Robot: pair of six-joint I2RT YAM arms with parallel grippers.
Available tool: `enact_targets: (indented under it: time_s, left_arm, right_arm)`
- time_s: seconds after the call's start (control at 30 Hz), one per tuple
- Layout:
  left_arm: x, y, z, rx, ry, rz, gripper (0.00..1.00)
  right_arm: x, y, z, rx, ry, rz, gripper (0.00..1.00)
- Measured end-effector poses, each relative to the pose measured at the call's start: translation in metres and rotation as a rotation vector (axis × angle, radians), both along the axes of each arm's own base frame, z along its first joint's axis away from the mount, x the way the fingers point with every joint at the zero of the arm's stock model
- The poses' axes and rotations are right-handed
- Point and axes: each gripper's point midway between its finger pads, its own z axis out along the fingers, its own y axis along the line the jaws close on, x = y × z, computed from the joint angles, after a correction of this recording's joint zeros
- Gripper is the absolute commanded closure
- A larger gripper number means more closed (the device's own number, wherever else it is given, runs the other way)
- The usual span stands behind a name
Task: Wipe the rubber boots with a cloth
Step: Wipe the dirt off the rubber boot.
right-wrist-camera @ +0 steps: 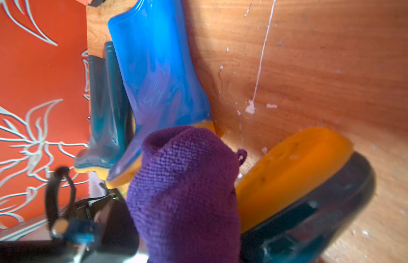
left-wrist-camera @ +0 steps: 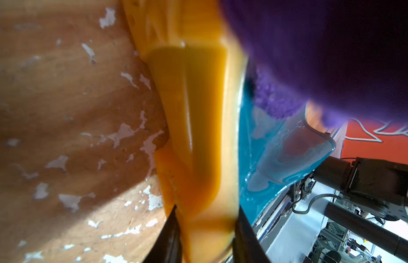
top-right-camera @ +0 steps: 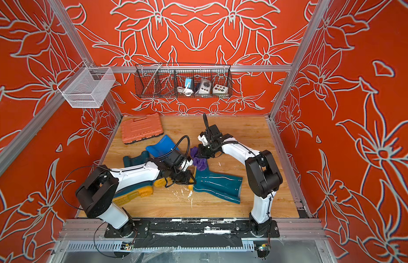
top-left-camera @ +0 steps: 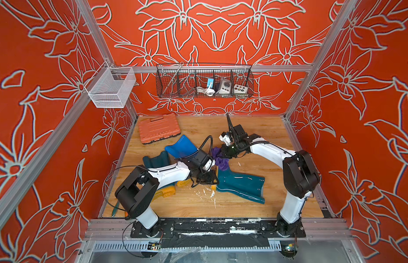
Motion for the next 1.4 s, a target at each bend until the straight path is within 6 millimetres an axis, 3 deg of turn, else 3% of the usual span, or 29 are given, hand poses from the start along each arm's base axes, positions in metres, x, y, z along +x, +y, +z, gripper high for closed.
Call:
enact_targets:
  time_s: [0.17, 0.27, 0.4, 0.5, 0.63, 0.7, 0.8, 0.93, 1.03, 1.17, 1.4]
  left_arm:
    - [-0.001, 0.001, 0.0, -0.004, 0.011, -0.002, 1.0]
    - [-0.002, 0.001, -0.001, -0.004, 0.02, -0.003, 1.0]
    - [0.002, 0.001, 0.0, -0.02, 0.017, 0.006, 1.0]
    - [0.012, 0.003, 0.001, -0.025, 0.0, 0.034, 1.0]
    - [0.015, 0.006, -0.001, -0.018, 0.0, 0.057, 1.0]
    - [0.014, 0.006, -0.002, -0.017, 0.004, 0.059, 1.0]
    - [0.013, 0.007, -0.003, -0.017, 0.006, 0.062, 1.0]
    - [0.012, 0.007, -0.004, -0.02, 0.018, 0.067, 1.0]
    - [0.01, 0.007, -0.005, -0.019, 0.023, 0.065, 1.0]
    - [0.01, 0.006, -0.005, -0.024, 0.025, 0.062, 1.0]
    - [0.009, 0.006, -0.005, -0.027, 0.024, 0.056, 1.0]
  right_arm:
    - [-0.061, -0.007, -0.016, -0.013, 0.045, 0.021, 1.0]
    - [-0.072, -0.009, -0.02, -0.017, 0.061, 0.019, 1.0]
    - [-0.059, -0.011, -0.017, -0.04, 0.076, 0.015, 1.0]
    - [-0.031, -0.018, -0.018, -0.041, 0.093, -0.019, 1.0]
    - [0.018, -0.048, -0.025, -0.06, 0.1, -0.125, 1.0]
    - [0.031, -0.062, -0.027, -0.074, 0.098, -0.167, 1.0]
    - [0.024, -0.057, -0.027, -0.081, 0.101, -0.15, 1.0]
    - [-0.015, -0.029, -0.034, -0.083, 0.1, -0.068, 1.0]
    - [-0.035, -0.023, -0.038, -0.078, 0.112, -0.056, 1.0]
    - [-0.029, -0.021, -0.032, -0.085, 0.127, -0.061, 1.0]
    - [0.04, -0.007, 0.002, -0.044, 0.036, -0.09, 1.0]
